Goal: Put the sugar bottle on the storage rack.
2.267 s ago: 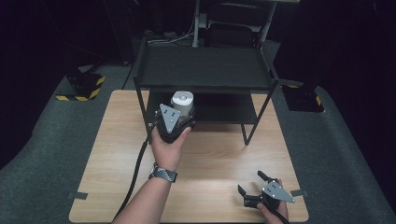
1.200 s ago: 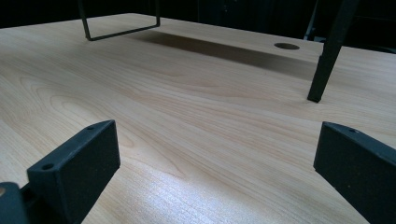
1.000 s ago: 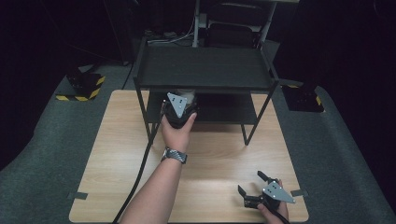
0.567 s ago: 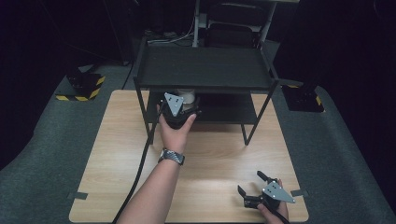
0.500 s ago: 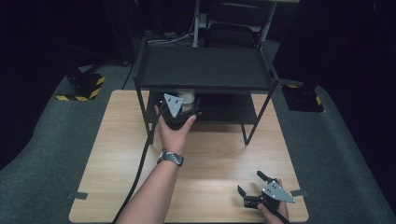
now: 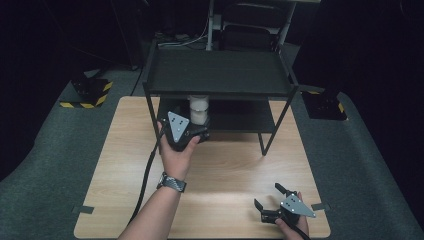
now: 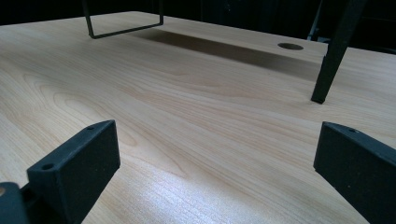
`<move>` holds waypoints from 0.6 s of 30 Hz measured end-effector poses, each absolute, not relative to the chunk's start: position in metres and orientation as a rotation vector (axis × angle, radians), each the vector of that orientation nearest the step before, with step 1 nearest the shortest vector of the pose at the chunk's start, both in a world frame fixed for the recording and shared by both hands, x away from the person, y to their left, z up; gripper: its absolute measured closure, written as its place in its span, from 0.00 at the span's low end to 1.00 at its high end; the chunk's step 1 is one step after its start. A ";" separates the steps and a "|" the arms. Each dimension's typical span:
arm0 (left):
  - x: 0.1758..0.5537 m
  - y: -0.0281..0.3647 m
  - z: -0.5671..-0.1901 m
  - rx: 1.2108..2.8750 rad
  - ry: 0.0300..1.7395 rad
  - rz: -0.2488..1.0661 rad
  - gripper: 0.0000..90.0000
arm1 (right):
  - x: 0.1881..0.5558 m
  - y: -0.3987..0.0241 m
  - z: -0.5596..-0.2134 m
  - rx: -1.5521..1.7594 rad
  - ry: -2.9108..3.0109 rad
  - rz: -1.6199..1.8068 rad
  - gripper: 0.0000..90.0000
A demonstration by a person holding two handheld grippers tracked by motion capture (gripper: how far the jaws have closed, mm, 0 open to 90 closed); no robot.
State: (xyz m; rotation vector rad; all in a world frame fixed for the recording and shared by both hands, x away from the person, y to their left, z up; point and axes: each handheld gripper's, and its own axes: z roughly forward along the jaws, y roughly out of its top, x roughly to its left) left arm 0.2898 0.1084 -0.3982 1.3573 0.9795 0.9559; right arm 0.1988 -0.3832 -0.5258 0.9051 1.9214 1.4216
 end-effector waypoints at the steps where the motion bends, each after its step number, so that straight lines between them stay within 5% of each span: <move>1: 0.287 0.111 -0.401 1.358 0.974 0.956 0.01 | 0.199 -0.383 -0.526 0.905 1.922 1.421 0.00; 18: 0.230 0.148 -0.453 1.372 0.895 0.936 0.01 | 0.199 -0.383 -0.525 0.898 1.928 1.417 0.00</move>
